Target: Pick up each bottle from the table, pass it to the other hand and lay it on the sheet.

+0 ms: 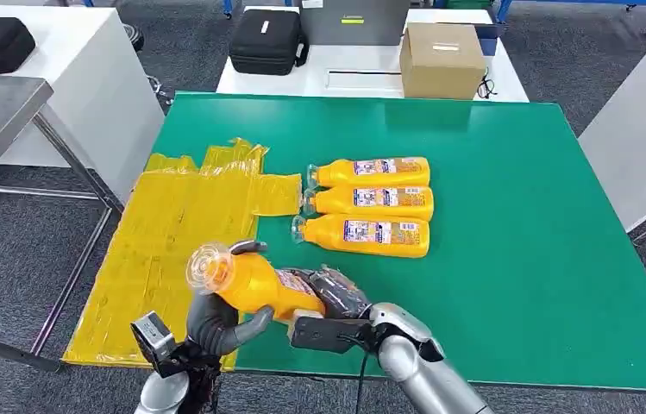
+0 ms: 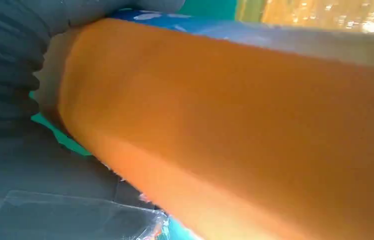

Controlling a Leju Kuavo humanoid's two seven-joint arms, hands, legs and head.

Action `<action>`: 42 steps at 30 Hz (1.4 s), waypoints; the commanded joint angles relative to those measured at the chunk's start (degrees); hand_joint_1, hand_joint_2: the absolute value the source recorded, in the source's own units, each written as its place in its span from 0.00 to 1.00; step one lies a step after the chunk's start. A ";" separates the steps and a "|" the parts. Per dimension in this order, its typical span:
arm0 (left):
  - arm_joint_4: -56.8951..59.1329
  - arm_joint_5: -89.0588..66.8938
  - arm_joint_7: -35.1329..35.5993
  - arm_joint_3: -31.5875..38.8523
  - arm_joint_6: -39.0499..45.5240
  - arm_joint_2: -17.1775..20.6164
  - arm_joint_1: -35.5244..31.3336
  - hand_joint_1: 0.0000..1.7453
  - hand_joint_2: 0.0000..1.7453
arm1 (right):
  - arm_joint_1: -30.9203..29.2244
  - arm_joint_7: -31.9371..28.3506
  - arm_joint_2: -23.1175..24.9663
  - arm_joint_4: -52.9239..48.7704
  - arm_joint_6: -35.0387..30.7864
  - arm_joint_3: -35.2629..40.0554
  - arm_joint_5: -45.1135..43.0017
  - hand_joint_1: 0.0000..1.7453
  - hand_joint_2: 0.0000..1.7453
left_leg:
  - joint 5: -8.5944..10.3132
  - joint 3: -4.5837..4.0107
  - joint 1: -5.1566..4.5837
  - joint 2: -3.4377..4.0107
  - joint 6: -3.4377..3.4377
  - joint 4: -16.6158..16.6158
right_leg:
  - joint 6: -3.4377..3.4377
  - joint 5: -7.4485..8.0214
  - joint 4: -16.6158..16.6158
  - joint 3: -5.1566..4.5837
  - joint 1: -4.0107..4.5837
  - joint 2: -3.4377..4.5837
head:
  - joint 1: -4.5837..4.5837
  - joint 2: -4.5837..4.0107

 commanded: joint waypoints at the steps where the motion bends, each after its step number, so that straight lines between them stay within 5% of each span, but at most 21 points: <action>1: 2.20 0.17 0.21 -2.40 -1.36 1.80 -1.57 1.00 1.00 | -2.74 2.39 0.34 7.65 -1.35 6.02 3.35 0.05 1.00 | 0.00 0.09 0.03 -0.02 -0.06 -0.04 | -0.05 0.00 -0.06 0.09 0.03 -0.01 | -0.02 0.00; 15: -4.58 -3.22 -1.04 -1.20 3.13 3.03 1.50 1.00 1.00 | -0.50 6.92 -1.40 5.23 -5.28 3.32 6.47 0.00 1.00 | -0.02 0.09 0.05 -0.08 -0.07 -0.02 | -0.06 -0.03 -0.05 0.11 0.05 -0.07 | 0.00 0.00; 21: -14.94 -7.75 -0.39 3.72 7.89 4.96 5.30 0.98 1.00 | 5.80 8.78 -3.73 -2.93 -7.86 -4.64 9.13 0.00 1.00 | -0.03 0.04 0.06 -0.10 -0.07 -0.01 | -0.07 -0.05 -0.04 0.07 0.06 -0.08 | 0.00 0.00; 27: -20.10 -18.50 3.17 10.19 16.38 4.44 6.31 1.00 1.00 | 9.25 9.42 -2.88 -7.62 -8.74 -10.56 12.82 0.00 1.00 | -0.05 0.01 0.07 -0.03 -0.10 0.02 | -0.08 -0.04 -0.01 0.03 0.07 -0.04 | -0.02 0.00; 31: -21.89 -21.01 5.32 14.18 17.76 4.32 6.74 1.00 1.00 | 10.86 11.87 -1.57 -12.03 -14.18 -14.78 18.47 0.00 1.00 | -0.07 0.02 0.11 -0.03 -0.12 0.04 | -0.11 -0.06 0.00 0.05 0.11 -0.05 | -0.02 0.00; 39: -22.26 -21.20 5.45 14.85 17.46 4.03 7.00 1.00 1.00 | 11.39 12.01 -1.38 -13.18 -13.72 -15.39 19.10 0.00 1.00 | -0.03 0.03 0.05 -0.05 -0.08 -0.03 | -0.08 -0.04 -0.04 0.05 0.05 -0.07 | 0.00 0.00; 42: -22.00 -25.98 10.00 17.93 18.69 4.38 7.38 1.00 1.00 | 13.95 10.95 0.26 -17.86 -19.11 -18.40 24.05 0.00 1.00 | -0.04 0.03 0.04 -0.01 -0.09 -0.03 | -0.08 -0.04 -0.03 0.04 0.04 -0.02 | -0.02 0.00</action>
